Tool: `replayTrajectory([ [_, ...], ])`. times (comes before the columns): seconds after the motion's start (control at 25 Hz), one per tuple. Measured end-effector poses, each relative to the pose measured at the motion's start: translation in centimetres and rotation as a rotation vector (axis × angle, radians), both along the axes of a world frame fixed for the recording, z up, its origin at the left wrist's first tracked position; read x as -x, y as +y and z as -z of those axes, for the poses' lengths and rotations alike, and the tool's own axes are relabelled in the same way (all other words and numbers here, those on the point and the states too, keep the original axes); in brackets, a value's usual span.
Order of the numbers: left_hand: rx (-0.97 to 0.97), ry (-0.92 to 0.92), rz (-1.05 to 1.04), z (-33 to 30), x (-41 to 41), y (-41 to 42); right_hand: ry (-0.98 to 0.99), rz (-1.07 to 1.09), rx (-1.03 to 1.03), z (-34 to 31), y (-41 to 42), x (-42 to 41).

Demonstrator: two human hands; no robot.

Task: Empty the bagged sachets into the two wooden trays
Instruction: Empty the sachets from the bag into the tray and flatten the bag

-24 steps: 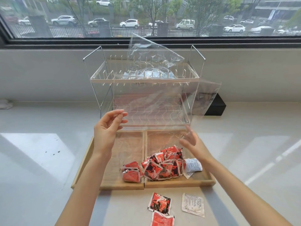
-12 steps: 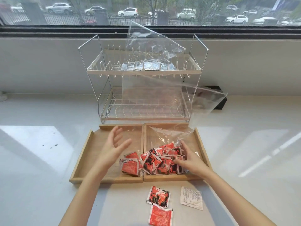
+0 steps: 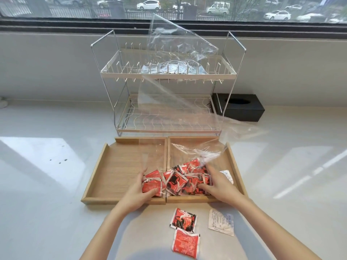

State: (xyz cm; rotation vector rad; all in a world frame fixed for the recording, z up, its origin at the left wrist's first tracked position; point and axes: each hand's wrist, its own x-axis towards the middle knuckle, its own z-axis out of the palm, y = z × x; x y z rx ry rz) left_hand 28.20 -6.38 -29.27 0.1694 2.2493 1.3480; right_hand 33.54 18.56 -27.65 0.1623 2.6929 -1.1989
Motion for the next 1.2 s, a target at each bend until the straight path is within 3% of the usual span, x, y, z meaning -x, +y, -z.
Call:
replayTrajectory([
  [0.28, -0.168, 0.179, -0.268, -2.5, 0.5, -1.6, 0.086, 0.074, 0.215, -2.5, -1.6, 1.7],
  [0.48, -0.152, 0.207, -0.398, -2.7, 0.6, -5.8, 0.045, 0.066, 0.400, -2.7, -4.2, 3.0],
  [0.72, -0.245, 0.015, -0.421, -0.4, -0.9, -9.2, -0.026, 0.031, 0.342, -1.1, -6.8, 3.7],
  [0.84, -0.035, 0.103, -0.256, -0.3, -1.4, -9.2, -0.114, -0.080, 0.253, -0.5, -6.8, 2.9],
  [1.0, 0.231, 0.300, -0.145, -0.3, -1.7, -7.8, -0.046, -0.172, 0.057, 0.1, -6.5, 2.0],
  [1.2, 0.254, 0.483, -0.201, 0.4, -1.3, -8.0, 0.189, -0.245, -0.164, 1.8, -6.3, 1.8],
])
